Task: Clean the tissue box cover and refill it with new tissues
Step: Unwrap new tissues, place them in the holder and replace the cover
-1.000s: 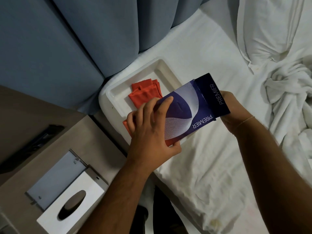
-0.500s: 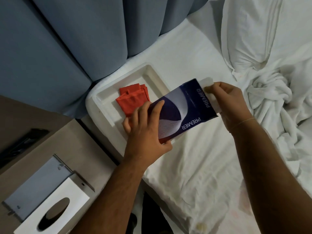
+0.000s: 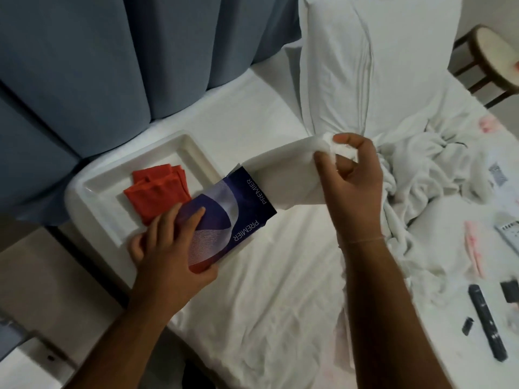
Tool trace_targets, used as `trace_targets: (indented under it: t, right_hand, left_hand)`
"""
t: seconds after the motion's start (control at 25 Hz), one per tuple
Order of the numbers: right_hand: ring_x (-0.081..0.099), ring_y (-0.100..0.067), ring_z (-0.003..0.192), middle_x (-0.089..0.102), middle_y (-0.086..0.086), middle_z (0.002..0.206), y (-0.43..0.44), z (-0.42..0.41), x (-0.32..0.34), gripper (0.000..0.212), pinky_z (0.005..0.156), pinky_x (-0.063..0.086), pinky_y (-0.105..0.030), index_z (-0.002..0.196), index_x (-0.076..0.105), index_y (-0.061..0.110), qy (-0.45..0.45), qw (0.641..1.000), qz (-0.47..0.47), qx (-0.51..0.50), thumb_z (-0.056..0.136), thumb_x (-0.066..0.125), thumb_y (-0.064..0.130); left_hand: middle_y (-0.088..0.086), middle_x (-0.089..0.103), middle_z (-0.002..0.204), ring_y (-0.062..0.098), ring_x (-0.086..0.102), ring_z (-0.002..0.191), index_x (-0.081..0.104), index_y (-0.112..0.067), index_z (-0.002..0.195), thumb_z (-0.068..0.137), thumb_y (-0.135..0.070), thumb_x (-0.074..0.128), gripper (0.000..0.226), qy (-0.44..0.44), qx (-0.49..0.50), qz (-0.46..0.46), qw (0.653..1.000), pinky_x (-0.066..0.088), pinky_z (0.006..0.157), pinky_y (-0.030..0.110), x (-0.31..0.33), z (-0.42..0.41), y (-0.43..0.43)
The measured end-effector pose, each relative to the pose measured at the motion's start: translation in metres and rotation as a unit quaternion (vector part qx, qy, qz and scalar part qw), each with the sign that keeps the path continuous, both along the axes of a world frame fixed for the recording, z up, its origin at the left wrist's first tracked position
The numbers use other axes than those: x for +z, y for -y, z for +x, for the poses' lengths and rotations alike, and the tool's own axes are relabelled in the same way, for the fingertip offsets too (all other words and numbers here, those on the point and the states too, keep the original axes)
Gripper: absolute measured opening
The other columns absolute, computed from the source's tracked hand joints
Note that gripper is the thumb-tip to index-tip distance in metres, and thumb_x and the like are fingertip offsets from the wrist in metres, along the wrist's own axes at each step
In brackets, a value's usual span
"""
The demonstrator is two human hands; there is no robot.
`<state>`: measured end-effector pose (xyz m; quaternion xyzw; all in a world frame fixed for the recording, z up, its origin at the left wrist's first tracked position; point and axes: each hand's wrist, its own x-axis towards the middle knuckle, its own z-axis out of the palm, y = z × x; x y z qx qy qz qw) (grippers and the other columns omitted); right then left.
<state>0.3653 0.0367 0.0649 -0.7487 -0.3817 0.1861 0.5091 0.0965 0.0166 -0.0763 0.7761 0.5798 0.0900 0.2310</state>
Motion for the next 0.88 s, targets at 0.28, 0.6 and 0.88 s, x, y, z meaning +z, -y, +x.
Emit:
trace_targets:
  t: [0.28,0.6,0.88]
  right_hand:
    - [0.046,-0.006,0.059,0.047,0.006,0.058,0.023,-0.023,0.047,0.030,0.068,0.047,-0.021,0.131,0.066,0.022,-0.019,0.993,0.117,-0.009,0.101,0.071,0.018]
    - [0.072,-0.022,0.107,0.077,-0.011,0.119,0.038,-0.111,0.019,0.030,0.087,0.060,-0.037,0.135,0.068,0.006,-0.355,0.928,0.023,0.109,0.106,0.062,0.014]
    - [0.077,-0.028,0.100,0.078,-0.021,0.121,0.056,-0.263,-0.063,0.033,0.082,0.065,-0.044,0.124,0.074,0.007,-0.383,0.867,-0.214,0.237,0.098,0.070,0.026]
  left_hand:
    - [-0.010,0.038,0.168,0.013,0.032,0.155,0.049,-0.037,0.154,0.074,-0.085,0.060,0.095,0.230,0.111,-0.097,0.962,0.024,0.126,0.046,0.049,0.008,-0.012]
    - [-0.011,0.080,0.118,0.011,0.075,0.112,0.081,-0.048,0.107,0.073,-0.052,0.089,0.035,0.568,0.301,-0.296,0.706,0.056,0.096,0.033,0.106,-0.067,-0.019]
    - [-0.006,0.083,0.107,0.010,0.078,0.097,0.085,-0.036,0.099,0.088,-0.033,0.082,0.011,0.497,0.494,-0.261,0.664,0.061,0.072,0.024,0.059,-0.243,0.073]
